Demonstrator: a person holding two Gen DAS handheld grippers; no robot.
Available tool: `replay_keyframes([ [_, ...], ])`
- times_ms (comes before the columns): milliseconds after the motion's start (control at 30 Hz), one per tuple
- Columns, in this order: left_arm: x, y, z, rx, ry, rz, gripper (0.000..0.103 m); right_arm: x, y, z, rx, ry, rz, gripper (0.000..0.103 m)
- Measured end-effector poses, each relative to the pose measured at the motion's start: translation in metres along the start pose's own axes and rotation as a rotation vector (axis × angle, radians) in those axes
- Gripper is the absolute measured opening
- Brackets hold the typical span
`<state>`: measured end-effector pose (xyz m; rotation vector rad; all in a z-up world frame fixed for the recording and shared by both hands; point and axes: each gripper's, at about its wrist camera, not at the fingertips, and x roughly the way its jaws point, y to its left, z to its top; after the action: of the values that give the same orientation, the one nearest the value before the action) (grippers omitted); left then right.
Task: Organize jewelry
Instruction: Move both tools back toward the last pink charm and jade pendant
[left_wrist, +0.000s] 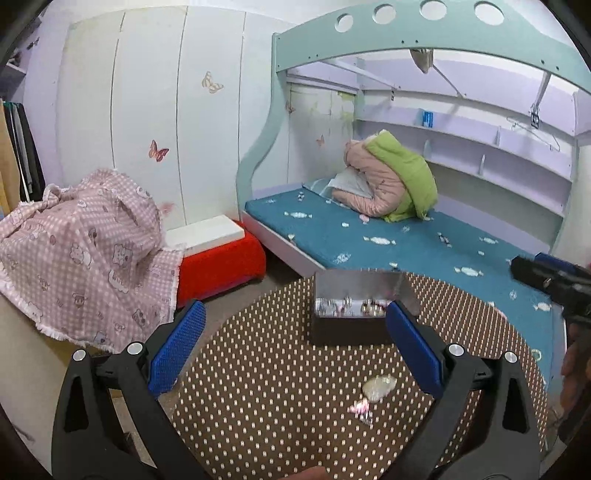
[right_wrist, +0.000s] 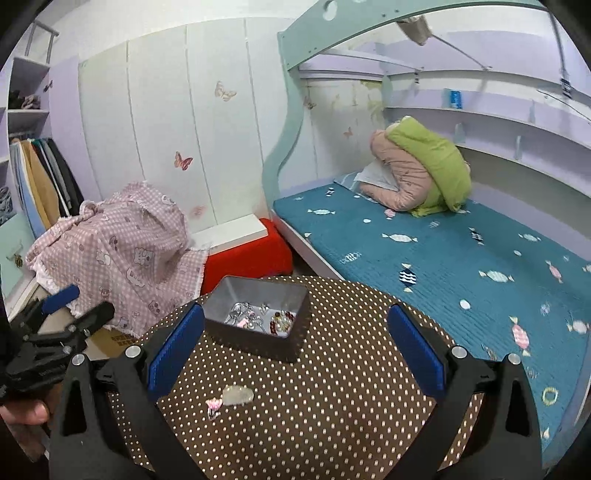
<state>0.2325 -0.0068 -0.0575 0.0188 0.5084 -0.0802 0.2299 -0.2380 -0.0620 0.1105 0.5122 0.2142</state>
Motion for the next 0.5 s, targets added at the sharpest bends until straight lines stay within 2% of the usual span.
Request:
replay_keyframes([
  [167, -0.001, -0.004, -0.025, 0.002, 0.033, -0.012, 0.098, -0.012, 0.003, -0.020, -0.001, -0.015, -0.039, 0.096],
  [267, -0.001, -0.006, -0.038, -0.005, 0.057, -0.021, 0.098, -0.012, 0.005, -0.034, 0.004, 0.010, -0.042, 0.096],
  [500, 0.025, -0.025, -0.076, 0.031, 0.206, -0.039, 0.098, 0.001, 0.005, -0.060, 0.033, 0.097, -0.033, 0.096],
])
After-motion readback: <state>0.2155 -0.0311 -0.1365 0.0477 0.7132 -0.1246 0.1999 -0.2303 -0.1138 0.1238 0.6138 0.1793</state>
